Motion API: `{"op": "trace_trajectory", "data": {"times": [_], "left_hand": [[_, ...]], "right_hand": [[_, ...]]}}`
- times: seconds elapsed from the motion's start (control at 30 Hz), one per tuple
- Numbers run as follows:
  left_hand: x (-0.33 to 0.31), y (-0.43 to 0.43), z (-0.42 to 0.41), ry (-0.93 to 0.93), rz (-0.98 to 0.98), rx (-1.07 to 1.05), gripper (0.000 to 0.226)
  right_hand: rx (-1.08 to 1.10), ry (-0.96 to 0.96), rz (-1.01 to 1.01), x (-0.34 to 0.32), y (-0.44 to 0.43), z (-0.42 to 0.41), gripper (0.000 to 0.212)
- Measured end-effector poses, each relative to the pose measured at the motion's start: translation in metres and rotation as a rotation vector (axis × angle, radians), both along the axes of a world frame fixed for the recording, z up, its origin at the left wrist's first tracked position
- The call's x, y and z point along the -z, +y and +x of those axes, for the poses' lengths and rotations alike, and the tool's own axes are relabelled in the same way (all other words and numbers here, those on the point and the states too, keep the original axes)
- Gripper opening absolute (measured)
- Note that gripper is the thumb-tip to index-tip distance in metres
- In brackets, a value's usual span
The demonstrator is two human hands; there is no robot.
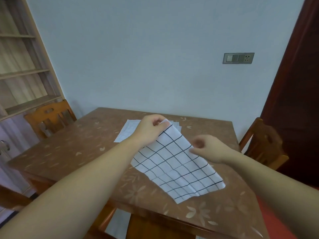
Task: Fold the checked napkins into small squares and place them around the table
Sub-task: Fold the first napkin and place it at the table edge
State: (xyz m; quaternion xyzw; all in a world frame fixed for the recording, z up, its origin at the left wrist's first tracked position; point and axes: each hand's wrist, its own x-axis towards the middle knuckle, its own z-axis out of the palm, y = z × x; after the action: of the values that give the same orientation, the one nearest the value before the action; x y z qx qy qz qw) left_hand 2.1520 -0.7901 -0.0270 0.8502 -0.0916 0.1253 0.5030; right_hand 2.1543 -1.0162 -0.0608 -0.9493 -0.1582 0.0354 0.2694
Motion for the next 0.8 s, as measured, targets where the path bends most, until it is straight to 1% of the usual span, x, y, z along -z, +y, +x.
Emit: {"op": "trace_trajectory", "data": {"times": [0.07,0.13,0.2,0.27,0.33,0.43,0.5,0.63,0.7,0.8], "left_hand": [[0.000,-0.008,0.001,-0.021,0.024,0.034,0.015],[-0.002,-0.012,0.002,-0.045,0.056,0.045,0.017],[-0.004,-0.015,0.002,-0.069,0.086,0.044,0.018],[-0.007,-0.016,0.003,-0.091,0.069,0.039,0.019],[-0.012,-0.015,0.005,-0.133,0.045,-0.001,0.018],[-0.021,-0.008,0.011,-0.204,0.038,-0.091,0.017],[-0.024,-0.001,0.015,-0.223,0.041,-0.141,0.016],[-0.029,0.013,0.022,-0.276,0.037,-0.285,0.018],[-0.030,0.018,0.026,-0.286,0.016,-0.352,0.018],[-0.028,0.026,0.029,-0.262,-0.049,-0.425,0.018]], "right_hand": [[-0.021,-0.093,0.214,-0.015,0.023,-0.002,0.011],[-0.018,-0.154,0.362,-0.025,0.036,-0.001,0.016],[-0.008,-0.173,0.483,-0.031,0.041,0.001,0.020],[-0.007,-0.164,0.529,-0.035,0.041,0.002,0.021],[-0.021,-0.165,0.471,-0.033,0.037,0.004,0.021],[-0.074,-0.162,0.232,-0.022,0.023,0.004,0.030],[-0.083,-0.111,0.095,-0.009,0.009,0.003,0.037],[-0.082,0.034,-0.114,0.024,-0.022,0.004,0.044],[-0.040,0.124,-0.199,0.039,-0.035,0.004,0.042],[-0.006,0.198,-0.326,0.048,-0.053,0.002,0.030]]}}
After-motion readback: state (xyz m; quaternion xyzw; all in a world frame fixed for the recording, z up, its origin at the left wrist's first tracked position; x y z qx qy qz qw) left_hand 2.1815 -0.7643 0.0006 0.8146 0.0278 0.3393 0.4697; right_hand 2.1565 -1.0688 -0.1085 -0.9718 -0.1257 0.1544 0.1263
